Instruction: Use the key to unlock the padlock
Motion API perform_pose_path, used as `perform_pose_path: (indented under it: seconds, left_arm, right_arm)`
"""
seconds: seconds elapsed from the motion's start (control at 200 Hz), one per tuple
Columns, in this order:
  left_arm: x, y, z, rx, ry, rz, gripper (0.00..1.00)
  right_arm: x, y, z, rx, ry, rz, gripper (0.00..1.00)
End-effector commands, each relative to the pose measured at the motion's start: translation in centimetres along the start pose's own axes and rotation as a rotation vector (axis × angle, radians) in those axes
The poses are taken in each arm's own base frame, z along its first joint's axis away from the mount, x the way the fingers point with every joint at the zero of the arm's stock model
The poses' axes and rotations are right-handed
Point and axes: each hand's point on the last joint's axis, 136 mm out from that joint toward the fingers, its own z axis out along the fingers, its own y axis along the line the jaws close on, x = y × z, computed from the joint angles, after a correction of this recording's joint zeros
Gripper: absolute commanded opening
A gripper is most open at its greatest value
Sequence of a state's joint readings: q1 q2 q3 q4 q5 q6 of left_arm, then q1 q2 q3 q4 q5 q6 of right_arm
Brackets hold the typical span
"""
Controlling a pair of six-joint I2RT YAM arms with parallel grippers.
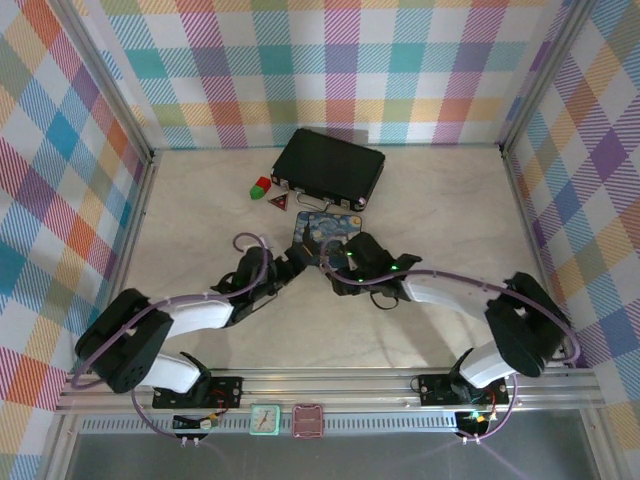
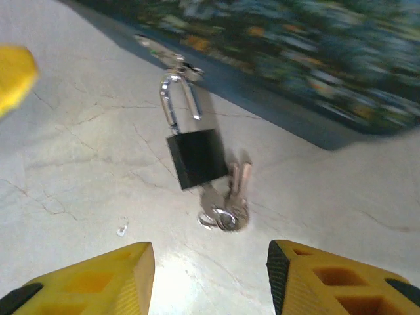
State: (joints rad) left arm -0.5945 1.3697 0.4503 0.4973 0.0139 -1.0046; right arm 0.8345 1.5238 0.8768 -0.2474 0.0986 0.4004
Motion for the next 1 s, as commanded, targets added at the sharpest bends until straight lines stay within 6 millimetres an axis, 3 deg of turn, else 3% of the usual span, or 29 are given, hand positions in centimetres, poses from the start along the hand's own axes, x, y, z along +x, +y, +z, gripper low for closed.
perform_pose_path:
  seconds: [0.0, 0.15, 0.325, 0.735, 0.9, 0.995]
  left_arm:
    - [-2.4, 1.4, -1.1, -0.094, -0.034, 0.038, 0.89]
    - [-6.0, 1.2, -1.7, -0.084, -0.082, 0.025, 0.89]
    - [-8.3, 1.0, -1.8, -0.040, -0.117, -0.019, 0.89]
    - [-8.9, 0.3, -0.6, 0.003, -0.098, -0.041, 0.88]
    - [-9.0, 0.0, -0.2, 0.015, -0.092, -0.038, 0.88]
    - [-9.1, -0.2, 0.0, 0.021, -0.090, -0.012, 0.88]
  right_arm:
    - [-0.8, 0.5, 1.2, 0.079, 0.033, -0.170, 0.50]
    - [-0.8, 0.8, 3.1, 0.174, 0.088, -0.316, 0.52]
    - [-0.4, 0.2, 4.6, 0.236, 0.144, -0.400, 0.51]
    - [0.5, 0.1, 5.2, 0.211, 0.177, -0.559, 0.10]
    - [0.0, 0.8, 5.5, 0.175, 0.182, -0.646, 0.00]
    - [-0.2, 1.0, 5.4, 0.150, 0.175, -0.680, 0.00]
